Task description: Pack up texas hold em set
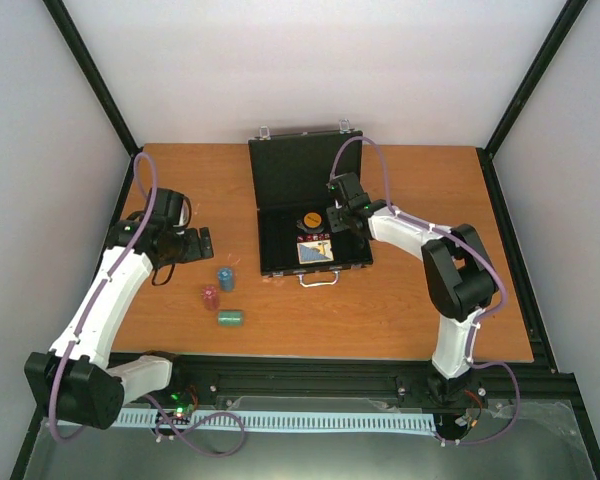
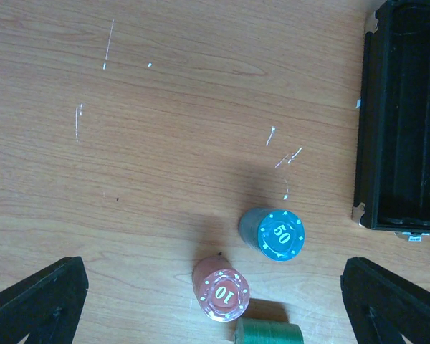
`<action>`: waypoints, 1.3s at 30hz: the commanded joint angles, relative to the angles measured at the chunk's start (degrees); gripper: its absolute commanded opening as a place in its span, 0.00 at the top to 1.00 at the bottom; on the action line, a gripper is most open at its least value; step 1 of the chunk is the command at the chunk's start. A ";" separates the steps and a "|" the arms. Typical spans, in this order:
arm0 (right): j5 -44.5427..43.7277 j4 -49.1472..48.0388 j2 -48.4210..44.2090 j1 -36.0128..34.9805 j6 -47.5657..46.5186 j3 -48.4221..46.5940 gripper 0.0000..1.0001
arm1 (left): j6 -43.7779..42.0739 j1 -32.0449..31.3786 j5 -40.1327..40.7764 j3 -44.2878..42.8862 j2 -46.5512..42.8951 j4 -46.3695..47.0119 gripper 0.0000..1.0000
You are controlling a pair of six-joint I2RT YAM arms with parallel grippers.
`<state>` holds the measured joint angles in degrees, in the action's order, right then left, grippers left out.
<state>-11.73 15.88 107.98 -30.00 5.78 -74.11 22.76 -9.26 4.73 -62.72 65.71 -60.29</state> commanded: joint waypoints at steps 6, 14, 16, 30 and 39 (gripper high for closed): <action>3.68 -6.30 2.12 0.56 -0.16 -0.77 0.84 | 1.12 0.38 1.03 -2.10 1.00 0.67 0.00; 2.58 -9.29 6.02 0.73 0.57 1.03 0.80 | 1.40 0.38 1.15 -2.06 1.11 0.29 0.00; 2.49 -9.44 6.30 0.78 1.41 1.76 0.73 | 1.54 0.38 1.20 -1.97 0.87 0.24 0.00; 3.70 -4.00 -3.03 0.73 1.61 4.86 0.05 | 1.80 0.38 0.72 -1.00 -0.22 1.06 0.00; 5.12 3.64 -8.76 0.78 1.61 2.32 0.00 | 1.60 0.38 -0.30 -1.24 -0.62 2.07 0.00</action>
<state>-7.49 15.33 103.13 -29.65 7.05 -69.97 23.81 -9.26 5.06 -62.74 66.35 -59.61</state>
